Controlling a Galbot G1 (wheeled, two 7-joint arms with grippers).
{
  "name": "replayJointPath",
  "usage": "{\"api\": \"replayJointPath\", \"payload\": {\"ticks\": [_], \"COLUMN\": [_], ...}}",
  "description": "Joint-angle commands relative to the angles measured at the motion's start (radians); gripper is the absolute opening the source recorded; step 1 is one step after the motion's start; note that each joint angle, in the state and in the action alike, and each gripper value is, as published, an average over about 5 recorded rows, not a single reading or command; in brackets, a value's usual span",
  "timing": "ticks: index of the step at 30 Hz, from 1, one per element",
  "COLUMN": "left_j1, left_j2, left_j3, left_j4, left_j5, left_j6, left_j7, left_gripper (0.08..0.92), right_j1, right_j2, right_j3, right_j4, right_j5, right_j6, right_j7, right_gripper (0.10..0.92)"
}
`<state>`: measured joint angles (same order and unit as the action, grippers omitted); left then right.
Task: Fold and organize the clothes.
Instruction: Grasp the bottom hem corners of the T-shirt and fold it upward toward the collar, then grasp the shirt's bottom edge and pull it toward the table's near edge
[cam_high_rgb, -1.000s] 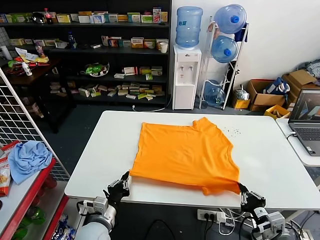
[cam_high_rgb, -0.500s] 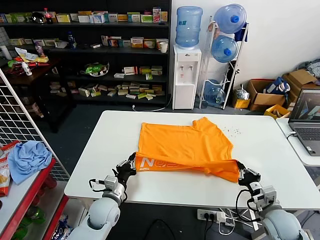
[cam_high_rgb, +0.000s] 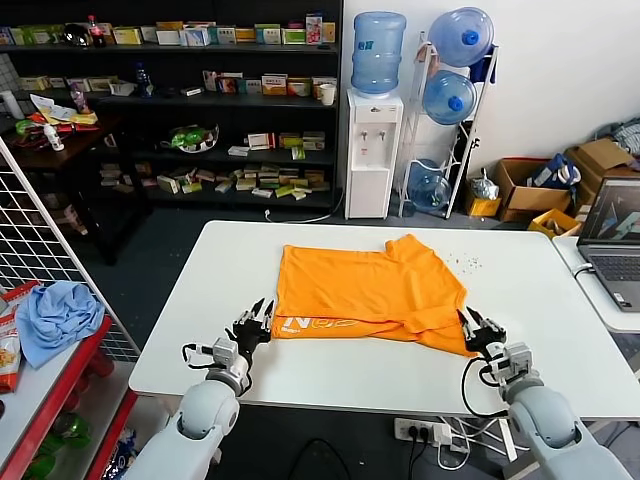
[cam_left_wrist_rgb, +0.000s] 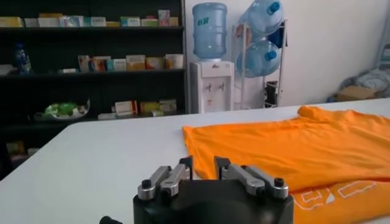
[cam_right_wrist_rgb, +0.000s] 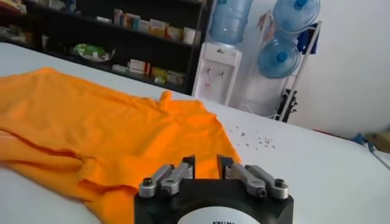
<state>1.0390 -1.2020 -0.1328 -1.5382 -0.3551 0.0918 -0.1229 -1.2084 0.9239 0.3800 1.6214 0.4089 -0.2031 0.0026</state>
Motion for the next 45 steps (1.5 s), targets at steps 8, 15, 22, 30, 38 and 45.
{"api": "replayJointPath", "payload": {"ticks": [8,15,22,30,38,45], "left_j1": [0.096,0.070,0.039,0.015,0.035,0.066], "left_j2": [0.002,-0.007,-0.024,-0.033,-0.034,-0.002], "left_j3": [0.005,0.007,0.012,0.012,0.014,0.015], "left_j4": [-0.050,-0.007,0.026,0.052,0.053,0.006], "left_j5": [-0.107,-0.129,-0.115,-0.090,-0.087,-0.095], "left_j6": [0.059,0.069,0.068,0.064,0.067,0.087], "left_j7": [-0.032,-0.033,-0.030,-0.019,-0.008,-0.002], "left_gripper": [0.648,0.810,0.821,0.710,0.557,0.358], "right_j1": [-0.198,-0.195,-0.138,-0.119,-0.126,-0.152], "right_j2": [-0.039,-0.029,-0.009,0.003,-0.003,-0.027], "right_j3": [0.099,0.102,0.073,0.058,0.055,0.060], "right_j4": [0.135,0.107,0.037,0.004,0.019,0.057], "right_j5": [0.067,0.064,0.064,0.064,0.064,0.070], "right_j6": [-0.131,-0.124,-0.094,-0.083,-0.089,-0.095], "right_j7": [0.033,0.035,0.020,0.014,0.019,0.027], "right_gripper": [0.701,0.818,0.731,0.506,0.281,0.128]}}
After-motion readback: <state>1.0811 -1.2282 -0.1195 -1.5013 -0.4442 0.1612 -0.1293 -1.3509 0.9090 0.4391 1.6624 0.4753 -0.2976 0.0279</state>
